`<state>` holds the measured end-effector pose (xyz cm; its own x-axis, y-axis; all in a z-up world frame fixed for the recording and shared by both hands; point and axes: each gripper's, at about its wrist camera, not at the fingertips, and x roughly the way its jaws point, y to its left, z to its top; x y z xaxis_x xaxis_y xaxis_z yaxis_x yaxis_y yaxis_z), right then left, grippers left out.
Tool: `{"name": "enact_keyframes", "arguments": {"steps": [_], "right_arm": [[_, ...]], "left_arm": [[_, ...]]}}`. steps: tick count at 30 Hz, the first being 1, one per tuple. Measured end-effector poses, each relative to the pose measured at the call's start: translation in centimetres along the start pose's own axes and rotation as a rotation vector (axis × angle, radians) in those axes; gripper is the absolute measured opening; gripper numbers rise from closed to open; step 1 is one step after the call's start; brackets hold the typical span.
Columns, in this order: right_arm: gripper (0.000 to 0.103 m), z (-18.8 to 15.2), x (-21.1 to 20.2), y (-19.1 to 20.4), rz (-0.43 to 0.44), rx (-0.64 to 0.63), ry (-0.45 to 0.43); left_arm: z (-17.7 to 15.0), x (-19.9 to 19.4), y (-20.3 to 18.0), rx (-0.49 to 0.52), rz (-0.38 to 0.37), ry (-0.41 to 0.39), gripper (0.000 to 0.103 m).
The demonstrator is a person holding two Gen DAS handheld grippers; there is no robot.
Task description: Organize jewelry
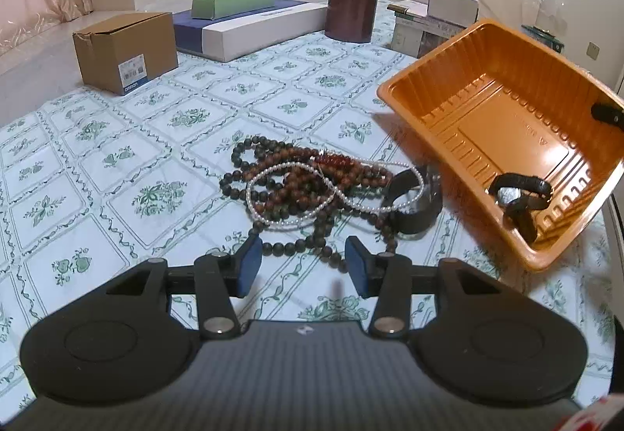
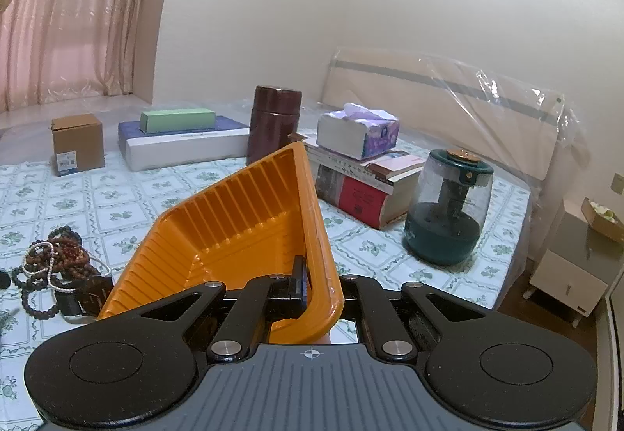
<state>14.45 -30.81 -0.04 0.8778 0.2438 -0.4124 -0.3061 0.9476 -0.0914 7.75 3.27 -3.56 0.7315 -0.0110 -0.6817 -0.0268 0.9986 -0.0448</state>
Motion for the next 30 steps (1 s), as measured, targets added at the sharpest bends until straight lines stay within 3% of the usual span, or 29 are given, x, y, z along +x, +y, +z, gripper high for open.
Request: {"name": "enact_keyframes", "arguments": {"steps": [11,15,19,23,30], "right_arm": [[0.006,0.0,0.0,-0.1,-0.003,-0.003,0.003],[0.006,0.0,0.0,-0.1,-0.002,-0.003,0.004],[0.006,0.0,0.1,-0.2,-0.004,-0.002,0.006],[0.006,0.0,0.1,-0.2,-0.004,-0.001,0.006],[0.006,0.0,0.1,-0.2,-0.003,-0.002,0.006]], "left_arm": [[0.2,1.8,-1.4,0.066,-0.002,-0.001,0.04],[0.5,2.9,-1.9,0.086,-0.004,0.026,0.023],[0.5,3.6,-2.2,0.104,0.018,0.038,0.02],[0.4,3.4,-2.1,0.133,0.038,0.049,0.006],[0.0,1.7,-1.6,0.126,0.022,0.062,0.005]]}}
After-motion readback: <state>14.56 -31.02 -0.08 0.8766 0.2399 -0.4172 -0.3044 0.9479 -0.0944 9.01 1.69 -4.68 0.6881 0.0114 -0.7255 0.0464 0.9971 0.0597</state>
